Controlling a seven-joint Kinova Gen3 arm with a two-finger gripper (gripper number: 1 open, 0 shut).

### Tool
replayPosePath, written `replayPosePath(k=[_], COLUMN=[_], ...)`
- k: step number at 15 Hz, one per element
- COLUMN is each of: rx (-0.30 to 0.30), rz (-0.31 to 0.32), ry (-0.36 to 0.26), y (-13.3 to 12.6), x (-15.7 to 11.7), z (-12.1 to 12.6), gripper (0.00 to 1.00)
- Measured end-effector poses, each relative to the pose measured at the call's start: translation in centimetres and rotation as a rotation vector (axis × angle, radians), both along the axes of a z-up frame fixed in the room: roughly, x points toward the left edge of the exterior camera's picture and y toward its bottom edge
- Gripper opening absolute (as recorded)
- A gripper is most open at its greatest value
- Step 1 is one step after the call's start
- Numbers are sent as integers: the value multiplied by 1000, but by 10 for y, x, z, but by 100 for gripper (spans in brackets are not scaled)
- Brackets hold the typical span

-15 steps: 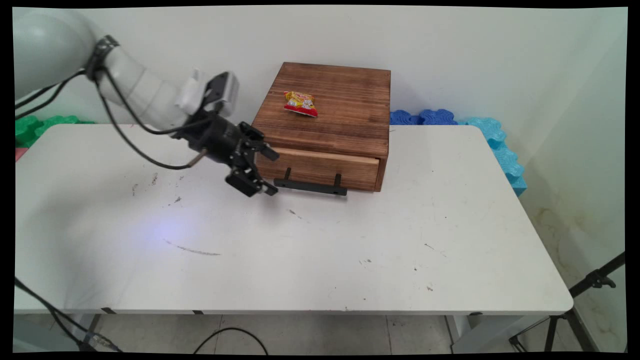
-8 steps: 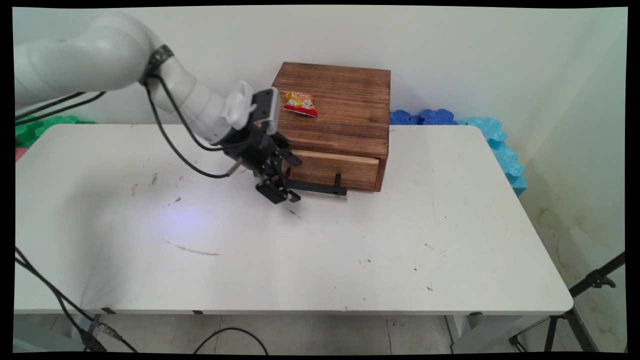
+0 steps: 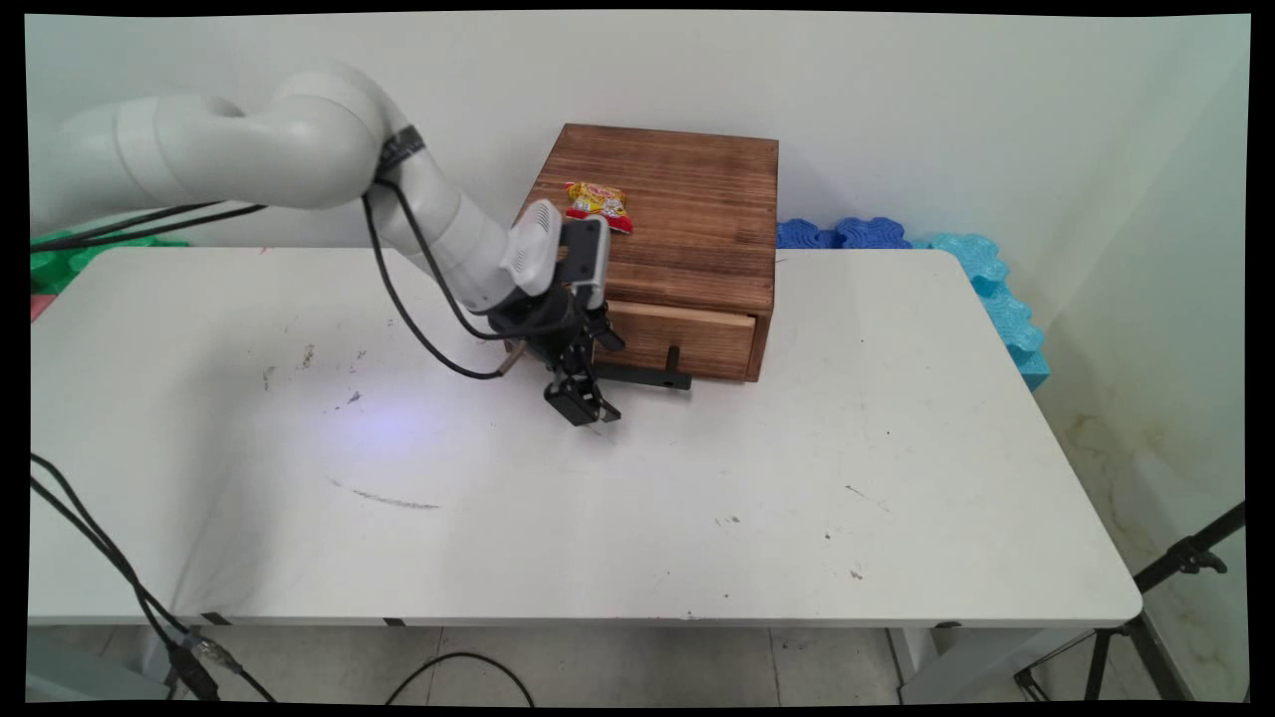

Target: Open the drawer

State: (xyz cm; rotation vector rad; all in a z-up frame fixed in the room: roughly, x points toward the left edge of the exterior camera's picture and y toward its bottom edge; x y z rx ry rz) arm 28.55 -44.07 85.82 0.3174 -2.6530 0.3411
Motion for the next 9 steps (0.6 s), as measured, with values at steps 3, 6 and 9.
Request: replayPosePath(k=[3, 6, 9], rx=[-3, -6, -6], rz=[-3, -9, -17], ry=[-26, -52, -71], y=[-5, -11, -14], x=[-8, -16, -21], z=[-9, -17, -26], gripper=[100, 100, 100])
